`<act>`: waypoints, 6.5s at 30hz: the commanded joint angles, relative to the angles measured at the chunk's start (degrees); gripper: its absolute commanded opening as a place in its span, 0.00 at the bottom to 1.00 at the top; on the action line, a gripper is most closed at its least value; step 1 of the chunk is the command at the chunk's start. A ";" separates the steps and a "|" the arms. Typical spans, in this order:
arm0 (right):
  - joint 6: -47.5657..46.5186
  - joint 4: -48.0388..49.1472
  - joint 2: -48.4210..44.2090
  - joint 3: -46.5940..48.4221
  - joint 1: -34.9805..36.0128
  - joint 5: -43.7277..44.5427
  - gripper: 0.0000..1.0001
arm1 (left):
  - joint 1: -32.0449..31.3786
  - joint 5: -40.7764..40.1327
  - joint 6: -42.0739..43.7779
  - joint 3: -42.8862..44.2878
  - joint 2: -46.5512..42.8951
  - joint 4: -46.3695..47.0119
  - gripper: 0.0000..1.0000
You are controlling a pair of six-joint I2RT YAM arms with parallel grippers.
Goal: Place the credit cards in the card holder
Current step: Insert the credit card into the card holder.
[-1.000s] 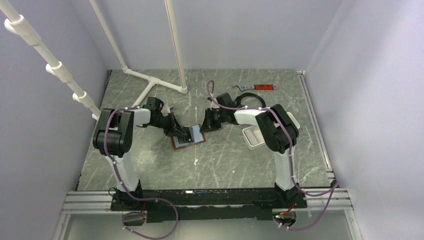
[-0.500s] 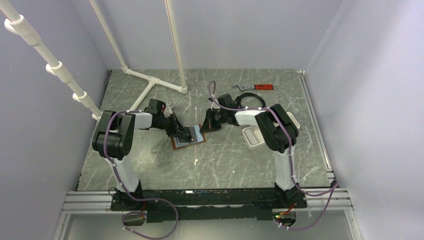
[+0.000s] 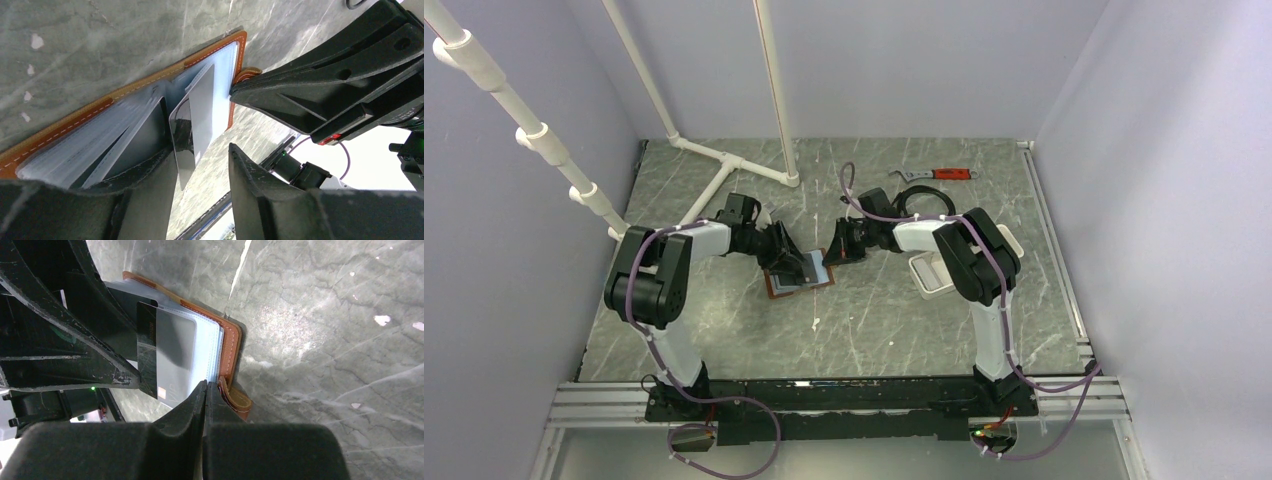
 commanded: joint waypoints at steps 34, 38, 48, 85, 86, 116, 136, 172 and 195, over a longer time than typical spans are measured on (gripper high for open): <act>2.42 1.69 0.15 -3.13 -1.07 -0.94 0.08 | -7.59 -8.78 -1.45 9.15 2.74 -9.41 0.59; 2.60 1.72 -0.53 -3.36 -1.24 -1.16 0.09 | -7.47 -7.79 0.95 9.74 1.58 -11.57 0.60; -0.46 -3.87 -4.93 -2.96 -2.24 0.43 0.29 | -5.66 -14.59 10.00 13.92 -4.04 -26.96 0.63; -0.21 -3.94 -10.56 -4.56 -0.12 -0.77 0.28 | -5.57 -12.13 8.62 9.62 7.55 -17.11 0.04; -0.09 -3.94 -10.12 -4.40 -0.03 -0.96 0.28 | -5.57 -12.07 8.69 9.59 7.51 -17.07 0.04; 2.16 -0.96 -6.39 -2.91 2.22 -2.98 0.18 | -5.57 -11.44 8.61 8.91 7.02 -16.16 0.03; 4.56 0.15 -3.07 3.99 4.02 -5.86 0.32 | -0.89 -4.74 8.03 8.06 -6.91 -20.43 0.29; -6.97 -31.21 -6.91 13.80 5.34 17.69 0.31 | 6.56 9.30 9.00 6.30 -5.06 -15.02 0.35; -14.56 -31.92 -47.30 -24.23 -27.83 9.50 0.93 | 6.15 -8.65 16.22 6.64 -4.39 -23.10 0.46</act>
